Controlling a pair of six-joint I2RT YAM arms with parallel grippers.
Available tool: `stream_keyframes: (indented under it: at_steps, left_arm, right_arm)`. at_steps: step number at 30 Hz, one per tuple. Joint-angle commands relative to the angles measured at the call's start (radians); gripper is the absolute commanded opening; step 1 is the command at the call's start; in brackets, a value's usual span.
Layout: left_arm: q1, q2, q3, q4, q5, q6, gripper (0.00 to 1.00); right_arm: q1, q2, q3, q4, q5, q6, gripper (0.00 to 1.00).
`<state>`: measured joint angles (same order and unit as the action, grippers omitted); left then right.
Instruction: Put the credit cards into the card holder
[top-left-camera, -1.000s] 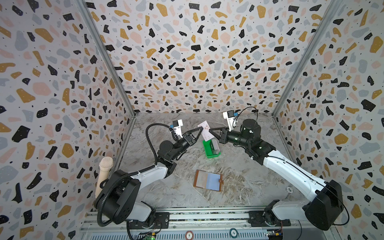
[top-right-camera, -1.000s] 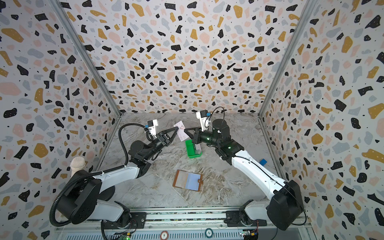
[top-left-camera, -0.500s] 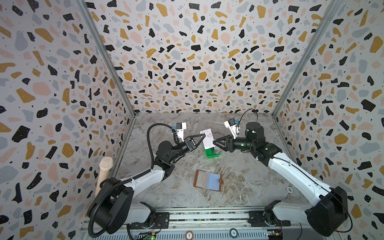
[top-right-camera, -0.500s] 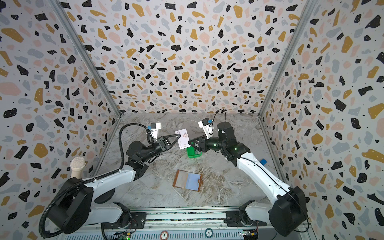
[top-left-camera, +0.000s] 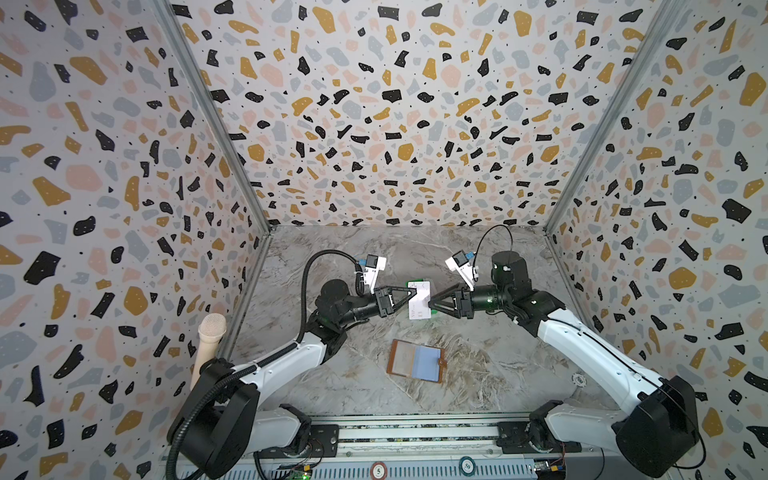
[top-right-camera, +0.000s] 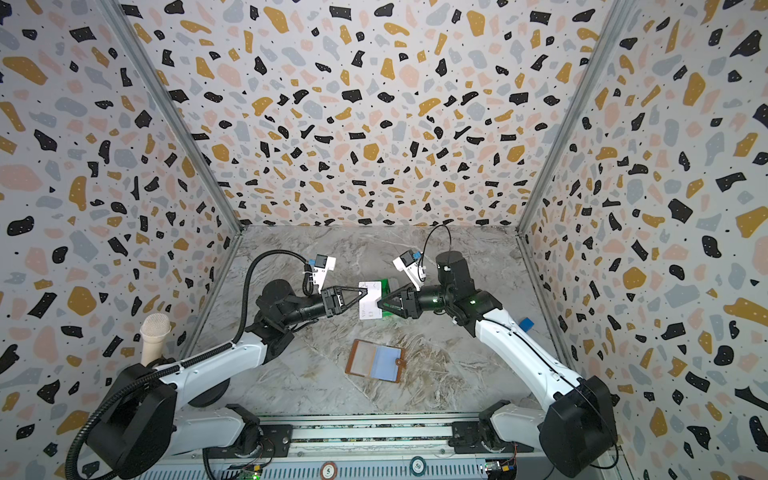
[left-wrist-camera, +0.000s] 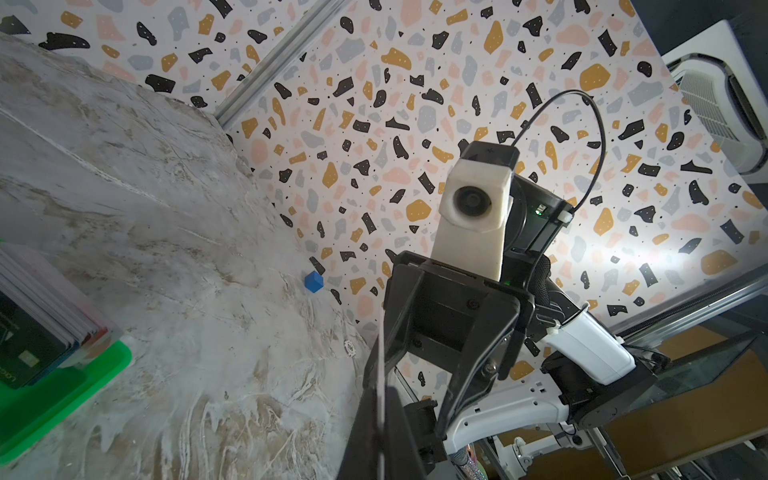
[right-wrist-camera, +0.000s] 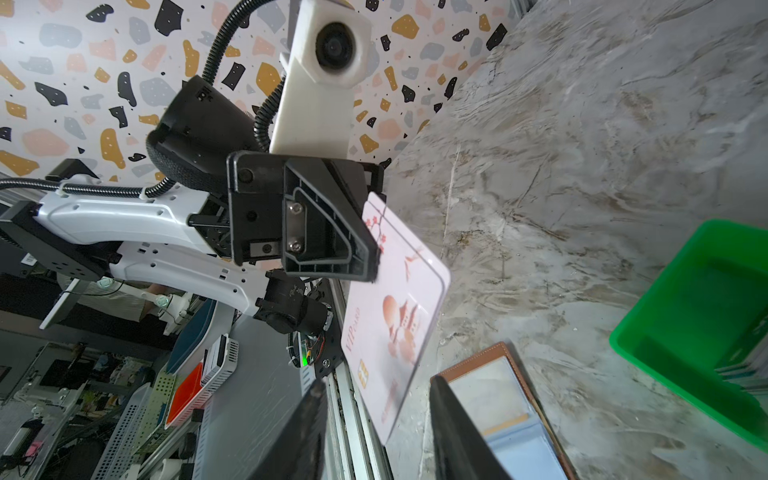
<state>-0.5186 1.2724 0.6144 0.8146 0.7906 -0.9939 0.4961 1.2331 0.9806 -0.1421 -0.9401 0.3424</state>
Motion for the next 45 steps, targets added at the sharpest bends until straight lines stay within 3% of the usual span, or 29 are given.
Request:
stream_keyframes:
  at_steps: [1,6,12,14,19,22,29,38,45]
  left_arm:
    - [-0.008,-0.022,0.019,-0.007,0.048,0.048,0.00]
    - [-0.012,-0.020,0.018,-0.010,0.062,0.054,0.00]
    - [-0.020,-0.012,0.020,-0.072,0.033,0.077,0.00]
    - [-0.013,-0.021,0.024,-0.203,-0.047,0.131,0.10]
    - [0.045,-0.101,-0.134,-0.253,-0.211,0.076,0.26]
    - [0.041,-0.130,-0.216,-0.407,-0.320,0.148,0.28]
    - [0.005,-0.122,-0.349,-0.502,-0.418,0.150,0.12]
    - [-0.107,0.015,-0.325,-0.454,-0.456,0.139,0.03]
    - [-0.141,0.063,-0.313,-0.471,-0.453,0.145,0.00]
  right_arm:
    - [0.015,0.010,0.007,0.040,-0.037,0.006,0.41]
    - [0.043,0.043,0.018,0.046,-0.031,0.004,0.37]
    - [0.064,0.049,0.003,0.067,-0.003,0.025,0.07]
    - [0.062,0.038,-0.017,0.058,0.050,0.043,0.00]
    - [0.034,-0.043,-0.167,0.076,0.175,0.138,0.00]
    - [0.043,-0.110,-0.300,0.139,0.243,0.224,0.00]
    - [0.131,-0.126,-0.416,0.201,0.351,0.296,0.00]
    - [0.153,-0.092,-0.393,0.193,0.386,0.286,0.00]
    - [0.157,-0.087,-0.389,0.175,0.393,0.276,0.00]
